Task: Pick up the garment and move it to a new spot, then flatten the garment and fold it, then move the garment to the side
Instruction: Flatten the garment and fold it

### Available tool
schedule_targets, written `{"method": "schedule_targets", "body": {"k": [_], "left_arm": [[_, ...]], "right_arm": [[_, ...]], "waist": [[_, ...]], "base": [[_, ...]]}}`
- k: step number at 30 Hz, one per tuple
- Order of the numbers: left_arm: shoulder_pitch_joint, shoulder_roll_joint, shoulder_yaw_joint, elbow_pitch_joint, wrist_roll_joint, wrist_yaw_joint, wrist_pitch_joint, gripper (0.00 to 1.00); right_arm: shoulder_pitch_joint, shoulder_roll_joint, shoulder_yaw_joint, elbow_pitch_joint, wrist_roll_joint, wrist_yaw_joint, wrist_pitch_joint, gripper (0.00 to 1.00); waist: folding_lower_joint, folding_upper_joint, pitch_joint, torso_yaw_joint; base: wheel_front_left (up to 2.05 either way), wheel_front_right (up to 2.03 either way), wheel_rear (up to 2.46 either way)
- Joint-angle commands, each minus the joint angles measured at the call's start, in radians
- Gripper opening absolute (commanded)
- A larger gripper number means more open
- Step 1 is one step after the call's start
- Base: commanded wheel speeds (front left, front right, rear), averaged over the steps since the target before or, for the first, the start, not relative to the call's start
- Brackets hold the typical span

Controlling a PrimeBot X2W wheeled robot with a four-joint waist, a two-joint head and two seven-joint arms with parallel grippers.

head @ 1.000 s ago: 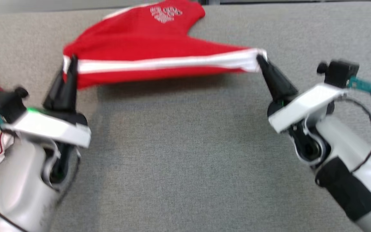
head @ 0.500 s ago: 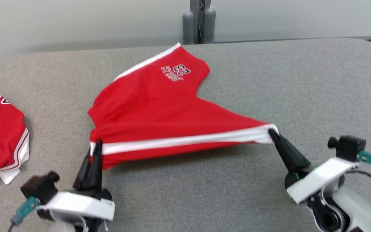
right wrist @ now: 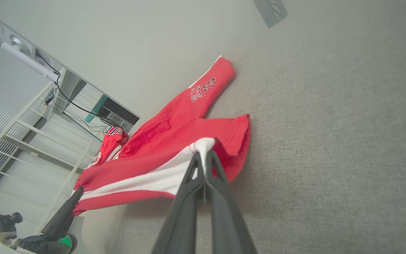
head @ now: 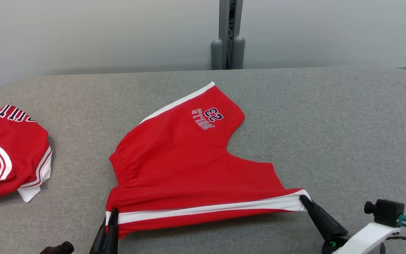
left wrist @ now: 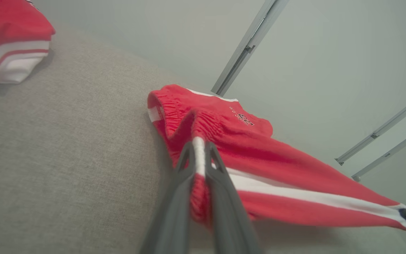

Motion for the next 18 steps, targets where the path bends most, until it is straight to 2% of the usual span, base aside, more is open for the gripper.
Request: {"method": "schedule_targets", "body": {"k": [1,7,10,18], "left_arm": [[-0.001,0.007,0.007,0.001,0.002,0.001,-0.005,0.00],[-0.044,0.009,-0.019,0.001,0.010,0.001,-0.005,0.00],[-0.076,0.011,-0.027,-0.004,0.020,0.001,-0.005,0.00],[-0.233,0.041,-0.024,0.034,0.021,0.001,-0.005,0.00]], "right_arm": [[0.005,-0.006,-0.015,0.006,-0.016,0.000,0.003,0.00],[-0.033,0.020,-0.077,0.021,-0.109,0.000,-0.001,0.00],[-0.070,0.059,-0.102,0.022,-0.136,0.000,0.009,0.00],[-0.274,0.148,-0.133,0.132,-0.242,0.000,0.048,0.00]], "waist": [[0.0000,0.0000,0.001,0.003],[0.0000,0.0000,0.012,0.018],[0.0000,0.0000,0.018,0.024],[0.0000,0.0000,0.061,0.035]], "base": [[0.00,0.00,0.00],[0.00,0.00,0.00],[0.00,0.00,0.00],[0.00,0.00,0.00]]}}
